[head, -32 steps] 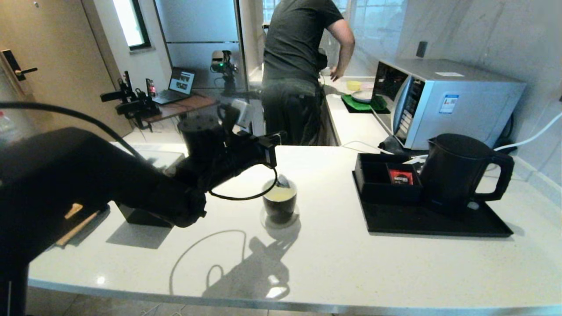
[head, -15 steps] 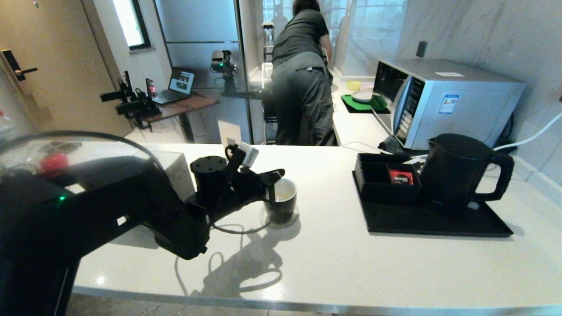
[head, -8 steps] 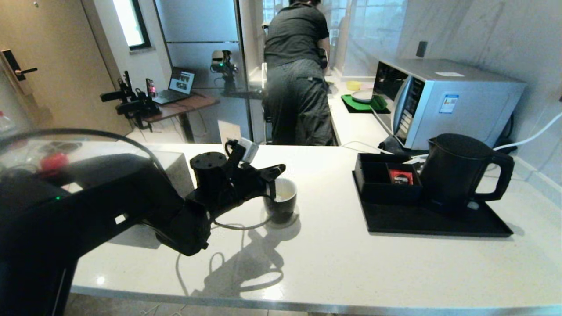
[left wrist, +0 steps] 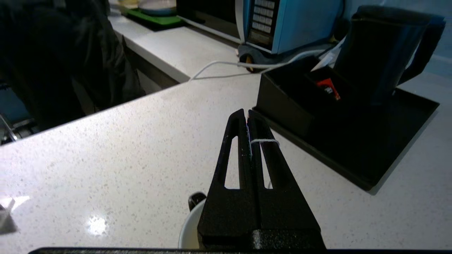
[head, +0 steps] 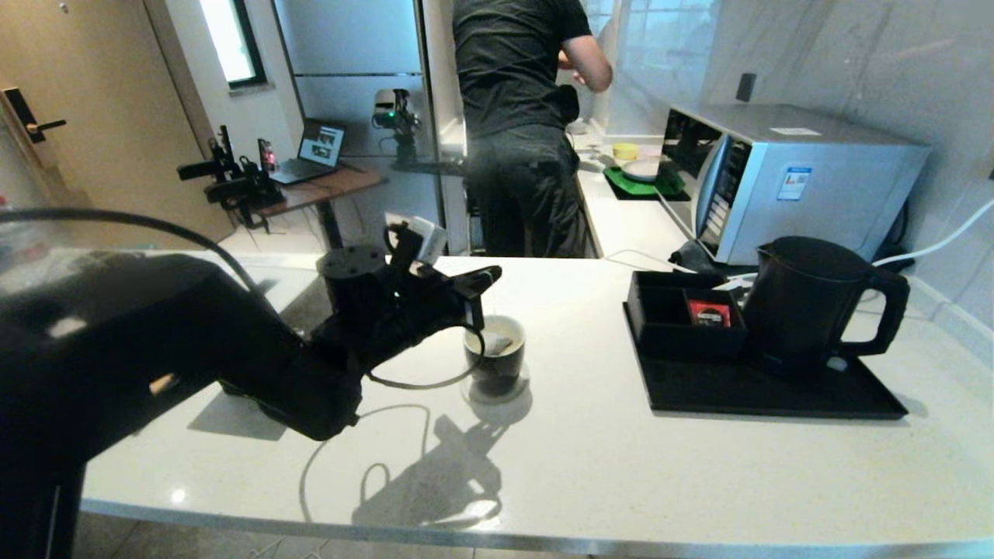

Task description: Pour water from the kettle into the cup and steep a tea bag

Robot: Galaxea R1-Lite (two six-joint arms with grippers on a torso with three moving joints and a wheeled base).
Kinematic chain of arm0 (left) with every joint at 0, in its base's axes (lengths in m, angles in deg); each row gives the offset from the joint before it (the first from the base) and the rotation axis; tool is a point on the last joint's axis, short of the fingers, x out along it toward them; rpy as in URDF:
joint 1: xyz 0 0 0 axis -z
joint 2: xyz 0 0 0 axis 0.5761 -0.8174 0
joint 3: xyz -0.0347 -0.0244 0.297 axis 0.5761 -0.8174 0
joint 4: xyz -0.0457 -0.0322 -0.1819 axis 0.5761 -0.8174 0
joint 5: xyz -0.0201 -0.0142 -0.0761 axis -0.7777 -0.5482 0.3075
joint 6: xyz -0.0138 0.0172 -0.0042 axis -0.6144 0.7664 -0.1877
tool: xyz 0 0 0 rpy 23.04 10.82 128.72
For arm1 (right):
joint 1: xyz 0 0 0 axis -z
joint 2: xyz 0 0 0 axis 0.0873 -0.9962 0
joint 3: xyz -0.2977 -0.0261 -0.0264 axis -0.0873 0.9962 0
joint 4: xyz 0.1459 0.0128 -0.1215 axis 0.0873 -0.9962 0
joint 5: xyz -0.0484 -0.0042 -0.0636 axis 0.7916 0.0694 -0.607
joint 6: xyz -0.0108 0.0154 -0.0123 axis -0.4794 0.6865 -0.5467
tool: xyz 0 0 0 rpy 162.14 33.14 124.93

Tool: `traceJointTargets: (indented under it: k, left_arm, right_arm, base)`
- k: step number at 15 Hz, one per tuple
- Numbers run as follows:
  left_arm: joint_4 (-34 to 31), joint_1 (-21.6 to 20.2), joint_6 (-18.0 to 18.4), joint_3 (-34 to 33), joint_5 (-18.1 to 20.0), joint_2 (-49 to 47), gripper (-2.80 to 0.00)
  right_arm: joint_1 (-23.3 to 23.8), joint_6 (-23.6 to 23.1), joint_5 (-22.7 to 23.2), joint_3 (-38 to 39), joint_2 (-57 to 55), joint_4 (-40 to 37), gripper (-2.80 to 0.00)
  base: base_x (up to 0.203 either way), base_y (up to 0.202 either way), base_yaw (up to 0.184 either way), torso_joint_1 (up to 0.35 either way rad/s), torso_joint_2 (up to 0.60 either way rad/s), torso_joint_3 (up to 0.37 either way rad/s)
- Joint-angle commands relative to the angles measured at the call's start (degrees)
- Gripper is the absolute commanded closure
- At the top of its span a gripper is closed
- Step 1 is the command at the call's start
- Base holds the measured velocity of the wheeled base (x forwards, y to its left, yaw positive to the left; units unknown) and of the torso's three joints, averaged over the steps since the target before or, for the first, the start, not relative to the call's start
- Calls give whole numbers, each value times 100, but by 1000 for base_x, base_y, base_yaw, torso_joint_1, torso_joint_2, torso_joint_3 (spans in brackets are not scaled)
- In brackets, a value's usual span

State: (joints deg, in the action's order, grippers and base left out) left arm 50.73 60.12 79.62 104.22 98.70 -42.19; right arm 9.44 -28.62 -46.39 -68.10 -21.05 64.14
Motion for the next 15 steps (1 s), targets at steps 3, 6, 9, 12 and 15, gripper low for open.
traceJointTargets:
  k: [3,6,9,12,15]
  left_arm:
    - [-169,11,4,203,14,516,0]
    - [-333,11,-4,332,14,702,0]
    - [-324,11,2,299,5,707,0]
    - [-309,11,3,257,5,646,0]
    - [-263,2,5,141,5,451,0]
  right_arm:
    - [0,-4,4,0,-8,1,0]
    - [1,-4,4,0,-8,-2,0]
    - [6,-4,4,0,-8,1,0]
    - [1,-4,10,0,-8,1,0]
    - [6,-4,4,0,-8,-5,0]
  base:
    - [0,0,0,0,0,0]
    - [0,0,0,0,0,0]
    - [0,0,0,0,0,0]
    - [0,0,0,0,0,0]
    - [0,0,0,0,0,0]
